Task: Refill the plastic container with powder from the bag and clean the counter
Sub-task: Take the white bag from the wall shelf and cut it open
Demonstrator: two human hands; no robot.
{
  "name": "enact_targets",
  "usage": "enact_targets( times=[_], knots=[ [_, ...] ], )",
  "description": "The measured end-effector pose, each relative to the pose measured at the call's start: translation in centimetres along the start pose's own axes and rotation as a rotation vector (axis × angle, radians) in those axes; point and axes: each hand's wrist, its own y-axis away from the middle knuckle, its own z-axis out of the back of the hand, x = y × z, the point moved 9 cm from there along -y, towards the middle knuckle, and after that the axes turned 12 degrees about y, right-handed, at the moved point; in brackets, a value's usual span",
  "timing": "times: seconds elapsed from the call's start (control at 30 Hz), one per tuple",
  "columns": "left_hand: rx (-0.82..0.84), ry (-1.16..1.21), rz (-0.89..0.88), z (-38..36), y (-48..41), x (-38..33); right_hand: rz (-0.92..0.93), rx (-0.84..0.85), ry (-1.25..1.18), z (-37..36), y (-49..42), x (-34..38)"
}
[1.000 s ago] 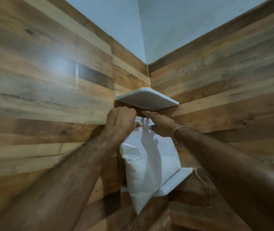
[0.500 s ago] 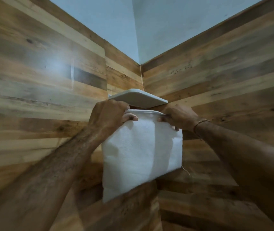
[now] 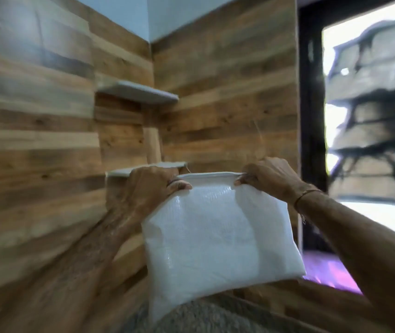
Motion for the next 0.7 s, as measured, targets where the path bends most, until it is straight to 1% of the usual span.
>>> enact_targets(
  times=[0.07, 0.2, 0.27, 0.37, 0.47, 0.6, 0.63, 0.7],
  knots=[
    [0.081, 0.08, 0.003, -2.7, 3.6, -4.1, -0.032, 0.093, -0.032, -2.1, 6.3, -1.4],
    [0.144, 0.236, 0.001, -6.0, 11.3, -12.0, -0.074, 0.238, -0.126, -6.0, 17.9, -2.3],
    [0.24, 0.299, 0.045, -8.5, 16.0, -14.2, -0.095, 0.315, -0.159, -8.3, 22.9, -2.1],
    [0.372, 0.347, 0.114, -12.2, 23.4, -16.5, -0.144, 0.438, -0.227, -11.4, 29.5, -1.0],
    [0.47, 0.332, 0.188, -14.5, 29.9, -18.1, -0.198, 0.514, -0.251, -14.0, 34.6, 0.8],
    [0.586, 0.308, 0.233, -16.5, 37.8, -18.7, -0.261, 0.618, -0.334, -18.1, 40.2, 4.0],
    [0.612, 0.306, 0.242, -16.6, 39.2, -18.9, -0.286, 0.625, -0.363, -18.8, 41.2, 4.7],
    [0.663, 0.291, 0.275, -16.1, 40.9, -18.8, -0.34, 0.585, -0.388, -19.6, 42.5, 5.7]
  ],
)
